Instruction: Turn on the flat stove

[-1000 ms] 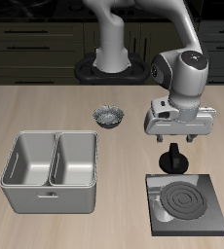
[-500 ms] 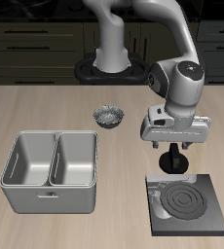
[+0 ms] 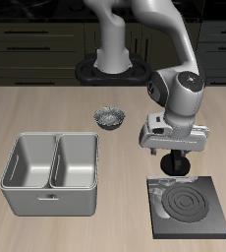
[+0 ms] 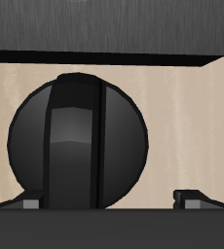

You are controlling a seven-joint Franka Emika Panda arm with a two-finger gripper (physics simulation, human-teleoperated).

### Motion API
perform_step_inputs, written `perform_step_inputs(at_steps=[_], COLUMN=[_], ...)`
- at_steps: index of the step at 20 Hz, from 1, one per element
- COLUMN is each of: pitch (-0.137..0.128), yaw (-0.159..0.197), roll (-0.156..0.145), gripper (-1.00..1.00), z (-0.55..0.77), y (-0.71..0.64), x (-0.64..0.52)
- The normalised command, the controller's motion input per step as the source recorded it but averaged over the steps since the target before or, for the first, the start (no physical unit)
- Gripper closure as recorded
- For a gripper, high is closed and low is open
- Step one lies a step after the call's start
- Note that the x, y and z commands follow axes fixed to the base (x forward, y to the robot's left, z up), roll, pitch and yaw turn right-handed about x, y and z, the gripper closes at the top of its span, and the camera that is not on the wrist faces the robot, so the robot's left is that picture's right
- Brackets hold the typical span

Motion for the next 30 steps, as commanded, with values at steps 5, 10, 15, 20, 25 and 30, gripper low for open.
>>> perform_step_inputs(at_steps=[5, 10, 15, 20, 25, 30], pitch=[0.005, 0.010, -0.006, 0.011, 0.046, 0.009], yaw=[0.000, -0.020, -0.025, 0.000, 0.041, 0.007], roll=[0.010, 0.005, 0.009, 0.016, -0.012, 0.035], gripper=[-1.00, -1.00, -1.00, -1.00, -1.00, 1.00], z=[-0.15, -0.06, 0.07, -0.08, -0.13, -0.08], y=[0.03, -0.05, -0.09, -0.01, 0.00, 0.16], x=[-0.04, -0.09, -0.07, 0.01, 0.05, -0.05])
